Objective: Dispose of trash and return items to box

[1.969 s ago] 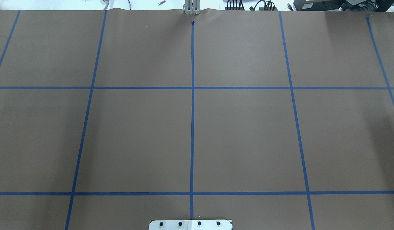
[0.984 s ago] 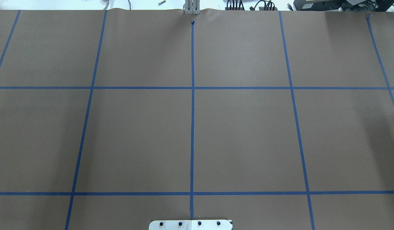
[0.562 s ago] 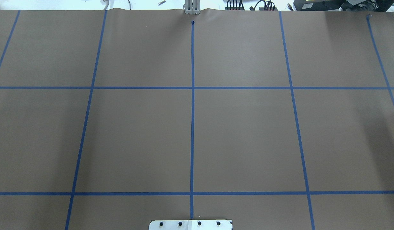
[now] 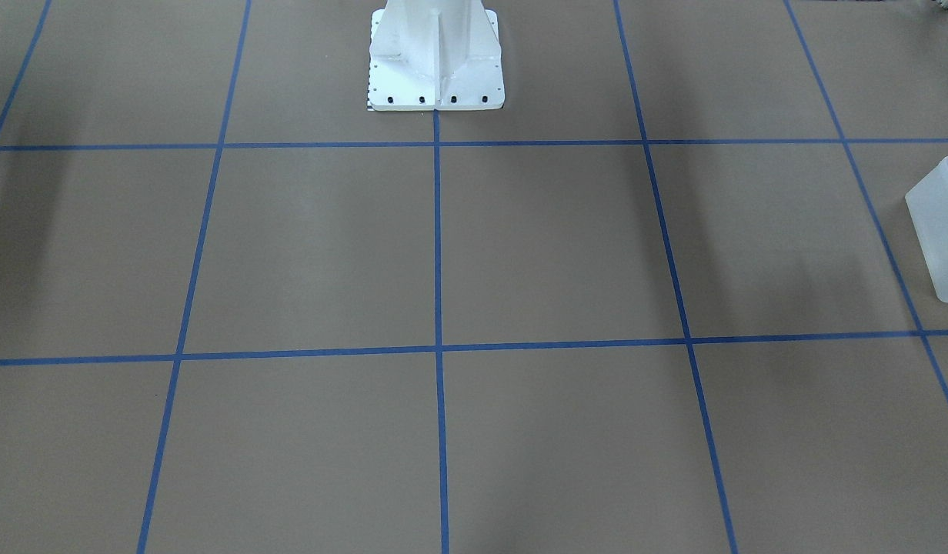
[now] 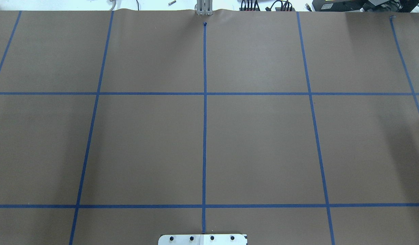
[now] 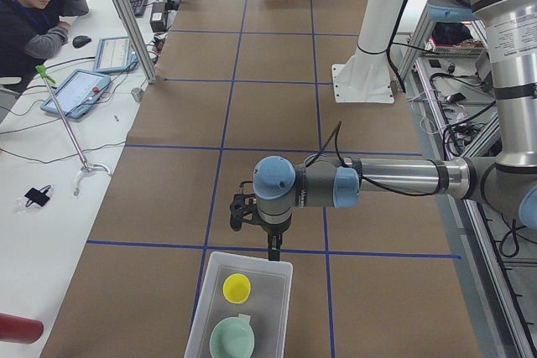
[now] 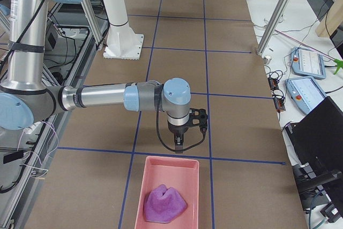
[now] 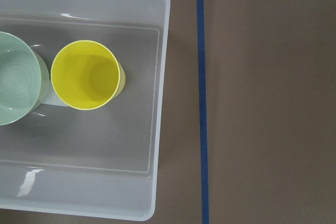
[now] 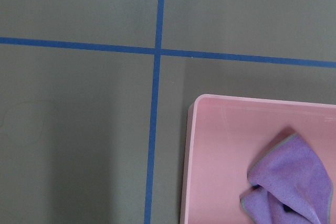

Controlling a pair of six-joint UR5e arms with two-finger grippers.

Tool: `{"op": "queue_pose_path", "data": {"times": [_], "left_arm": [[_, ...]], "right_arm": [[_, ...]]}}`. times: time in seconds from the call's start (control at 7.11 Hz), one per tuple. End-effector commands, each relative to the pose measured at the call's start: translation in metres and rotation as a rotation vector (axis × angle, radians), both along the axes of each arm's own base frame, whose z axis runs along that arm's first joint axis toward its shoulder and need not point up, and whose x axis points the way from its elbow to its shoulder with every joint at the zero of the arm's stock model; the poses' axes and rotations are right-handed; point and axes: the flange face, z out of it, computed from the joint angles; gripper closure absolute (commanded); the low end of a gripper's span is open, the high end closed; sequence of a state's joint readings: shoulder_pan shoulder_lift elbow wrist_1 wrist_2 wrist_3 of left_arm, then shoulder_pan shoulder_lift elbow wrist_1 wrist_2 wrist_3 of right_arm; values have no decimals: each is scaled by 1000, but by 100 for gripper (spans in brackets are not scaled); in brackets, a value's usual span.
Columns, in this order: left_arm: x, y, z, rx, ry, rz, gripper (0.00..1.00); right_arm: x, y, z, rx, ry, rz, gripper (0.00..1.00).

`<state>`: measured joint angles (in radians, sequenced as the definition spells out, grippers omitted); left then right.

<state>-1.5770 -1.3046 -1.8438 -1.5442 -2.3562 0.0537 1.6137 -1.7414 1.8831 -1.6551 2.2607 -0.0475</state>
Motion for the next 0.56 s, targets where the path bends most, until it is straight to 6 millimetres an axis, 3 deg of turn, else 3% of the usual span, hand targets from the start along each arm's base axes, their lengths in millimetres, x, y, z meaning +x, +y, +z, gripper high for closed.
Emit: {"op": "queue_pose_path", "data": {"times": [0.0,0.42], "left_arm": [[0,0,0,1,0,0,2],[0,0,0,1,0,0,2]], "right_arm": [[0,0,-9,18,0,0,0],[-3,0,-18,37,3,-9,0]]}}
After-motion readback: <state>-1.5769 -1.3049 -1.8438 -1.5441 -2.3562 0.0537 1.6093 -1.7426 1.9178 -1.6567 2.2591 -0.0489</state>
